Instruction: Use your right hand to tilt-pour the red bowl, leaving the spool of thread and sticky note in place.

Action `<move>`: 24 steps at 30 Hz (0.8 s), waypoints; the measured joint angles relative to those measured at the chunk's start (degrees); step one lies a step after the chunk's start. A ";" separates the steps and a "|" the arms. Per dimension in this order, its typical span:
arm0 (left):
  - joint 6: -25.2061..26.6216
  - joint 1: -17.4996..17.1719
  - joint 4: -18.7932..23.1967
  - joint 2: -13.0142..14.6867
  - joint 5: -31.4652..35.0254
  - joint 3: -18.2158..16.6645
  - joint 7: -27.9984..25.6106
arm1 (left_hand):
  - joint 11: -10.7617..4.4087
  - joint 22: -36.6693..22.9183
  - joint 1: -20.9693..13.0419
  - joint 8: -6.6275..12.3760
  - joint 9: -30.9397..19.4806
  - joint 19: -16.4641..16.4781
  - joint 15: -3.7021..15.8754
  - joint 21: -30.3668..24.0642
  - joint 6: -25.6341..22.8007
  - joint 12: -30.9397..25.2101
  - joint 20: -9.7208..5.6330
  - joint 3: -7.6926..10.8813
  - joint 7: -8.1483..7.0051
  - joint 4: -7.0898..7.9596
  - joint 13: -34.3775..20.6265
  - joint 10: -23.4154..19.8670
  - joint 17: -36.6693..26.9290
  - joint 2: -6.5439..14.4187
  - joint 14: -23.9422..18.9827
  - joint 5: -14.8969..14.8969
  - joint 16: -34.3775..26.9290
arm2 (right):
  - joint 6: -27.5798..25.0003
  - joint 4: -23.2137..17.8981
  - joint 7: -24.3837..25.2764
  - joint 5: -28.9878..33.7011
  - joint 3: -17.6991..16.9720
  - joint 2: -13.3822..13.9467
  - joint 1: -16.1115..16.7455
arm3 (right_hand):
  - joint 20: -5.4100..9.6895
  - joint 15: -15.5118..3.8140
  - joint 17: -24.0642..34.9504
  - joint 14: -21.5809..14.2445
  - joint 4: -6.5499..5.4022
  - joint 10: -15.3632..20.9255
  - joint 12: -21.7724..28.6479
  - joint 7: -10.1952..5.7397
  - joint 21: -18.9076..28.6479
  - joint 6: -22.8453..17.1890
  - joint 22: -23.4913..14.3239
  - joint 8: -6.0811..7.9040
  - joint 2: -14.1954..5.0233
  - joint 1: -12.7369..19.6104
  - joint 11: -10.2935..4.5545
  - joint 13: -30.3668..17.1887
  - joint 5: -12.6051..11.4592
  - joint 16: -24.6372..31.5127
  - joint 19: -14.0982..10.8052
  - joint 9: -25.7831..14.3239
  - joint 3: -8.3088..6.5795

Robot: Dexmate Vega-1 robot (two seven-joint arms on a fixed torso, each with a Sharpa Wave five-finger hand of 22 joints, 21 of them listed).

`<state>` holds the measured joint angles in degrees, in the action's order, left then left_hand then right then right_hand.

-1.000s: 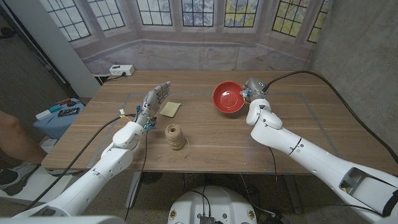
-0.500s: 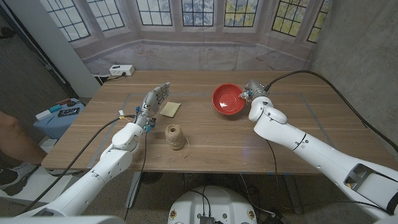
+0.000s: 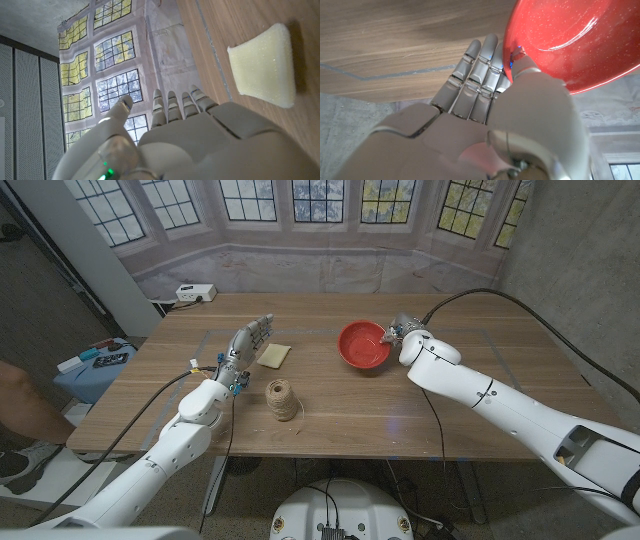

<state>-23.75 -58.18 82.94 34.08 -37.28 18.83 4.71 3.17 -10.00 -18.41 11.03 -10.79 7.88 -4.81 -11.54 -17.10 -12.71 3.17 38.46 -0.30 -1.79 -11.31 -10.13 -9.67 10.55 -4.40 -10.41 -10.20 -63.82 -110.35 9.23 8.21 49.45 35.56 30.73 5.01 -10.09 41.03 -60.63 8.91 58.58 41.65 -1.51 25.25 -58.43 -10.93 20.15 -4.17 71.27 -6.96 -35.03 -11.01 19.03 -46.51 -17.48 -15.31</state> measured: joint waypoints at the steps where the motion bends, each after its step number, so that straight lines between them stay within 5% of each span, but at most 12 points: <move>1: -0.05 0.00 -0.01 0.02 0.00 0.00 0.08 | 0.00 0.00 0.00 -0.18 0.00 0.00 0.00 0.00 0.00 0.00 0.00 0.00 0.00 0.00 0.00 0.00 0.04 0.00 0.00 0.00 0.00 | -0.28 0.13 -0.26 -0.51 0.27 0.07 -0.39 | 0.00 0.00 0.00 0.00 0.00 0.00 0.00 0.00 0.00 0.00 0.00 0.00 0.00 0.00 0.00 0.00 0.00 0.00 0.00 0.00 0.00; 24: -0.20 -0.02 -0.53 0.10 -0.16 -0.09 0.43 | 0.00 0.00 -0.52 -0.29 0.00 -0.21 0.00 0.00 0.00 -0.01 0.21 0.00 0.00 0.00 0.00 0.00 0.07 -0.07 0.00 0.00 0.00 | -3.58 2.03 -3.92 -9.21 4.54 1.60 -7.10 | 0.00 -0.20 0.53 -0.40 -0.07 -0.30 -0.04 0.20 0.42 0.21 -0.01 -0.02 -0.30 0.30 0.30 0.00 0.04 -0.44 -0.01 0.02 0.08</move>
<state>-23.95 -58.20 82.41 34.19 -37.43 18.74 5.14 3.17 -10.00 -18.94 10.75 -10.79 7.67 -4.81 -11.54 -17.09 -12.71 3.38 38.46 -0.30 -1.80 -11.32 -10.13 -9.60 10.48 -4.40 -10.41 -10.20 -67.40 -108.33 5.32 -1.00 53.99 37.16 23.63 5.02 -10.29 41.56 -61.03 8.84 58.29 41.61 -1.31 25.67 -58.22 -10.93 20.13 -4.47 71.58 -6.66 -35.03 -10.97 18.60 -46.52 -17.46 -15.23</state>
